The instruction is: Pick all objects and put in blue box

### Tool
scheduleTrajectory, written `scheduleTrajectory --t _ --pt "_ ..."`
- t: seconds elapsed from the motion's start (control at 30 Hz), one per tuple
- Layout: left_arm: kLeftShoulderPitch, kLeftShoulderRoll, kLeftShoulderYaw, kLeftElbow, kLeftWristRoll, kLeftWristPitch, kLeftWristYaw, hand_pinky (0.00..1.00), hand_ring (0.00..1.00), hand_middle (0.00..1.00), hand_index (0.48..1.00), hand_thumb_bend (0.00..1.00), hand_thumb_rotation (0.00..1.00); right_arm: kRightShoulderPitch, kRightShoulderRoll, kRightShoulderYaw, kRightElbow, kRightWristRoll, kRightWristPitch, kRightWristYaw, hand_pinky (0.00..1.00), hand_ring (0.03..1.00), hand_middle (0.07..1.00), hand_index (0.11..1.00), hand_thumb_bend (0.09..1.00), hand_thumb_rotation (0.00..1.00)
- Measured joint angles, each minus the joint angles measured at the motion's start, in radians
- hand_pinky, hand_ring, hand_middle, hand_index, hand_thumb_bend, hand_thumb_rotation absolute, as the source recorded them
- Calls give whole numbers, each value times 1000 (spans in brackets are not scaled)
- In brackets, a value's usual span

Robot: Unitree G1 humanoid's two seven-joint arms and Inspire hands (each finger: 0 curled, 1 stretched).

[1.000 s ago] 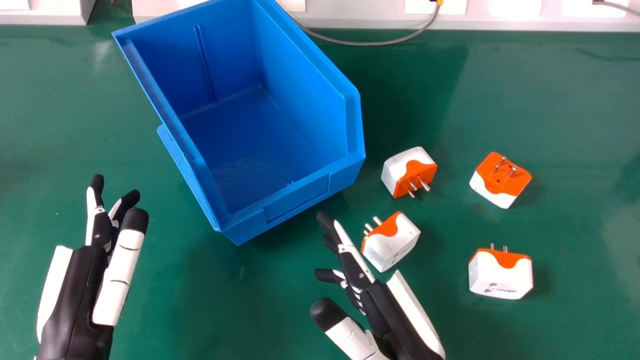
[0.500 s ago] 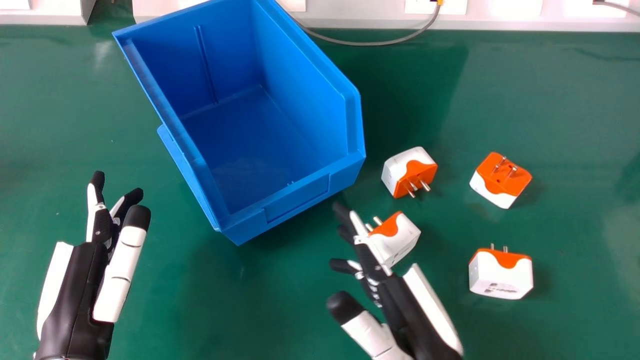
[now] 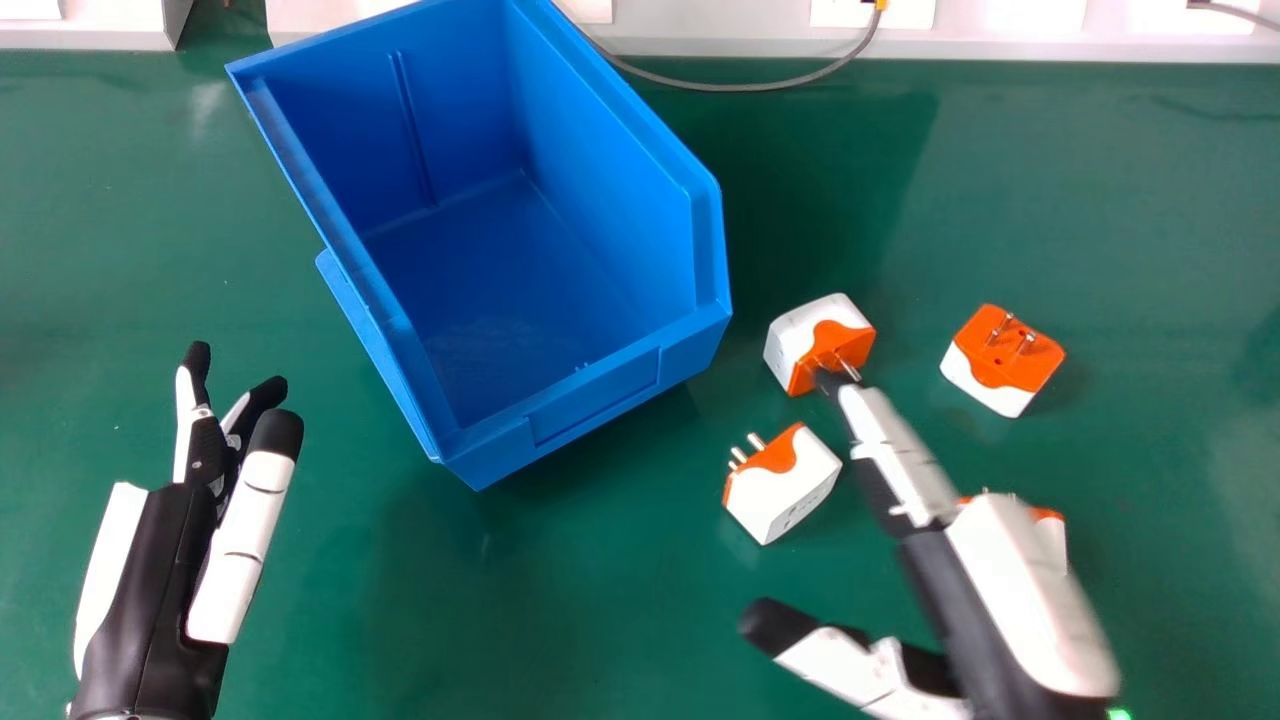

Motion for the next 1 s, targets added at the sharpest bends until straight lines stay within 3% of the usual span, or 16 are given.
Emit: scheduleTrajectory --t 0.37,0.63,0.9,1.0 --pt "2 0 0 -1 0 2 0 902 932 941 938 690 1000 33 -32 -100 -59 -168 133 -34 784 942 982 950 641 935" --pt "8 -2 -3 -4 0 2 0 911 937 945 943 693 1000 28 -77 -122 -99 -231 285 102 830 932 957 929 661 804" --pt "15 -15 -22 -26 0 2 0 920 942 949 948 689 1000 -22 -84 -119 -149 -241 435 295 874 940 954 917 638 667" --pt "22 -19 -33 -41 6 3 0 924 945 951 950 687 1000 -46 -98 -119 -150 -238 461 342 883 942 954 913 631 623"
